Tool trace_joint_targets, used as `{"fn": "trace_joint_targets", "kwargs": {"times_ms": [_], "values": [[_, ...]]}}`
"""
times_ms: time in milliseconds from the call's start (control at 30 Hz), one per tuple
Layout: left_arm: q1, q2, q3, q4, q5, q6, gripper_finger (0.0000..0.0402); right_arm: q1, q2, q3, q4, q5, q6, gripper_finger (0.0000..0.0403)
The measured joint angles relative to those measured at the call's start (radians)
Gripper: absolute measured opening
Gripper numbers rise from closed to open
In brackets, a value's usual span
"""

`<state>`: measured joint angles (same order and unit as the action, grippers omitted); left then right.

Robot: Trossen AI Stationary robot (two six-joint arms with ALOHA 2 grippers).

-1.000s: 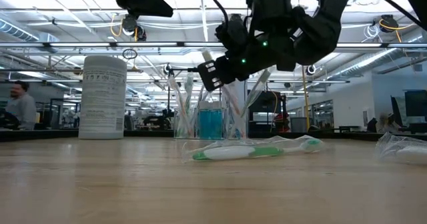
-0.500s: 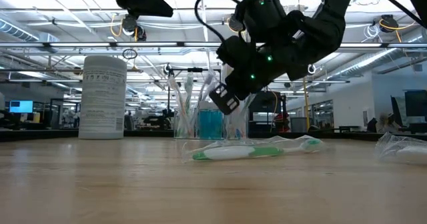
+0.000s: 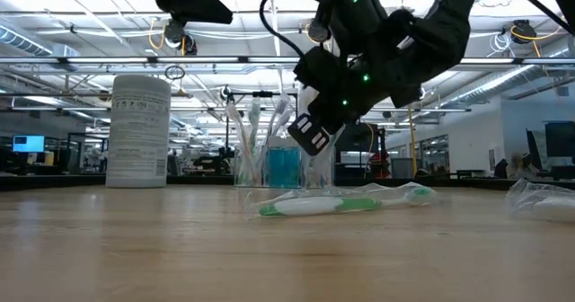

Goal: Pick & Place toothbrushing station
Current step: Put the orange toothbrush into the transparent organizer

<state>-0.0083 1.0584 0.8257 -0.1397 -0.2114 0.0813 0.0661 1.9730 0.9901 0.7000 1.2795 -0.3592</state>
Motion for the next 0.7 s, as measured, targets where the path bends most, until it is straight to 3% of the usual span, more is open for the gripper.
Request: {"fn": "trace_joint_targets", "kwargs": {"times_ms": [133,400,700], "values": [[0.000,0.000,0.000,-0.021,0.001,-0.028,0.0076,0.027,-0.032,0.000,0.002,0.057,-0.042,0.0054],[0.000,0.000,0.000,-0.044,0.003,-0.032,0.0076,0.079,-0.086,0.000,-0.016,0.054,-0.035,0.0139],[-0.001,0.000,0.000,-0.044,0.003,-0.041,0.0077,0.088,-0.092,0.000,-0.112,0.038,0.031,0.0176]]}}
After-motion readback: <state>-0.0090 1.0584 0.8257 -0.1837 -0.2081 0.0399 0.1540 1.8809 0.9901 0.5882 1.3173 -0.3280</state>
